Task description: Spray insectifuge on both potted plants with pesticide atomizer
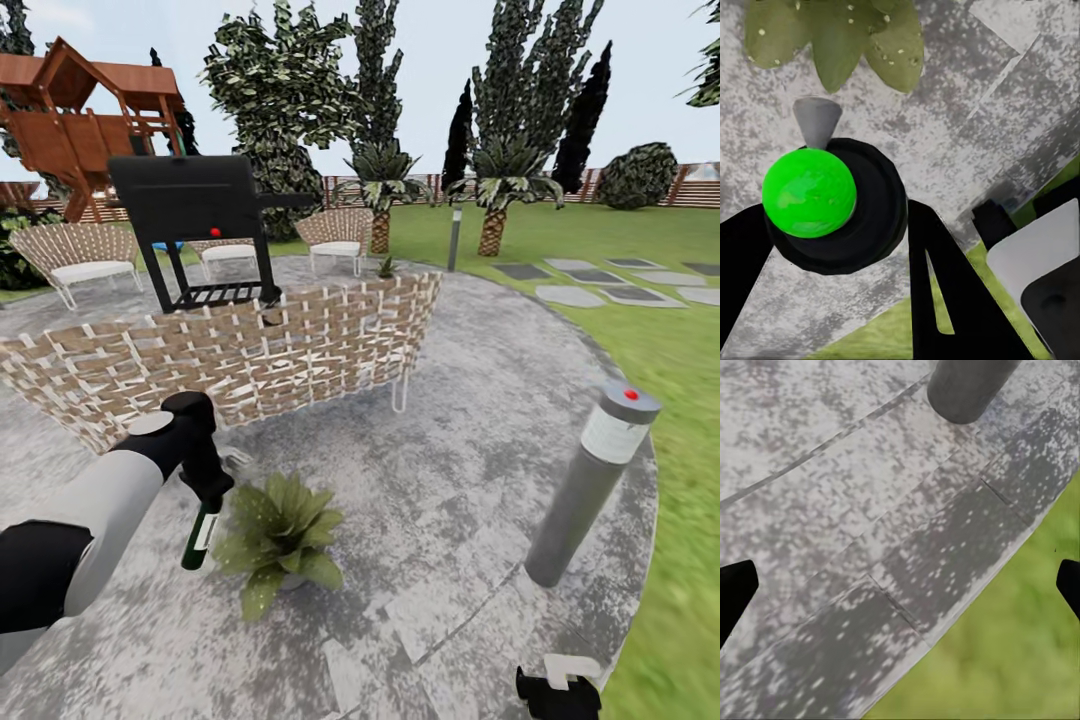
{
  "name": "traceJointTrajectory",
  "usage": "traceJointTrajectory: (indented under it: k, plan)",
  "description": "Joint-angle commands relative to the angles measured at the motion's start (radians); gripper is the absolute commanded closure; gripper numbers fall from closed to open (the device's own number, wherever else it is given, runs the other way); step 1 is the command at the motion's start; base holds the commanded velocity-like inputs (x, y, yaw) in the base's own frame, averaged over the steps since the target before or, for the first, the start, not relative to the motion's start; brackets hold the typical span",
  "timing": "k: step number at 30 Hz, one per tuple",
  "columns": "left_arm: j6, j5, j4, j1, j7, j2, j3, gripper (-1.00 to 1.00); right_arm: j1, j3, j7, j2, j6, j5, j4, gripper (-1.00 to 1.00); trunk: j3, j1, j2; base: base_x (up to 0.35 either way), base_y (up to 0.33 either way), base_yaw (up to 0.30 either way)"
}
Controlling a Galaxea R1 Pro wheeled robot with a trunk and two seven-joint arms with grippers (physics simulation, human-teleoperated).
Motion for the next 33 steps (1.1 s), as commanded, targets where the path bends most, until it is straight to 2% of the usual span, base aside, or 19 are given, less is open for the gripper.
traceJointTrajectory:
  k: [1, 12, 14, 15, 18, 22, 24, 29, 33]
  plan:
    - [0.007, -0.012, -0.002, -0.001, -0.01, -0.001, -0.004, 1.0, 0.0, 0.009, -0.001, 0.0, -0.003, -0.01, 0.0, -1.0, -0.001, 0.0, 0.0, 0.334, 0.004, 0.123]
    - [0.0, -0.018, -0.001, 0.0, -0.01, -0.034, -0.005, 1.0, 0.0, 0.009, -0.001, 0.0, -0.003, -0.011, -0.001, -1.0, -0.001, 0.0, 0.0, 0.157, -0.038, 0.016]
    - [0.0, -0.018, 0.0, 0.0, -0.01, -0.039, -0.017, 1.0, 0.0, 0.009, -0.001, -0.001, -0.003, -0.011, -0.001, -1.0, -0.001, 0.0, 0.0, 0.216, -0.183, 0.0]
    - [0.0, -0.017, 0.0, 0.0, -0.01, -0.04, -0.041, 1.0, 0.0, 0.009, -0.001, -0.002, -0.003, -0.011, 0.0, -1.0, -0.001, 0.0, 0.0, 0.229, -0.193, 0.0]
    - [-0.001, -0.016, 0.0, 0.003, -0.01, -0.039, -0.072, 1.0, 0.0, 0.009, -0.001, -0.004, -0.002, -0.011, 0.0, -1.0, -0.001, 0.0, 0.0, 0.231, -0.185, 0.0]
    - [-0.097, -0.017, 0.002, 0.015, -0.01, -0.041, -0.08, 1.0, 0.0, 0.009, -0.001, -0.005, -0.002, -0.011, 0.0, -1.0, -0.001, 0.0, 0.0, 0.088, -0.05, 0.0]
    - [-0.125, -0.021, 0.003, 0.019, -0.01, -0.039, -0.087, 1.0, 0.0, 0.009, -0.001, -0.005, -0.002, -0.011, 0.0, -1.0, -0.001, 0.0, 0.0, 0.015, -0.008, 0.0]
    - [-0.163, -0.027, 0.015, 0.026, -0.01, -0.012, -0.108, 1.0, 0.0, 0.009, -0.001, -0.005, -0.002, -0.011, 0.0, -1.0, -0.001, 0.0, 0.0, 0.002, -0.001, 0.0]
    - [-0.174, -0.026, 0.011, 0.037, -0.01, -0.018, -0.106, 1.0, 0.0, 0.009, -0.001, -0.005, -0.002, -0.011, 0.001, -1.0, -0.001, 0.0, 0.0, 0.0, 0.0, 0.0]
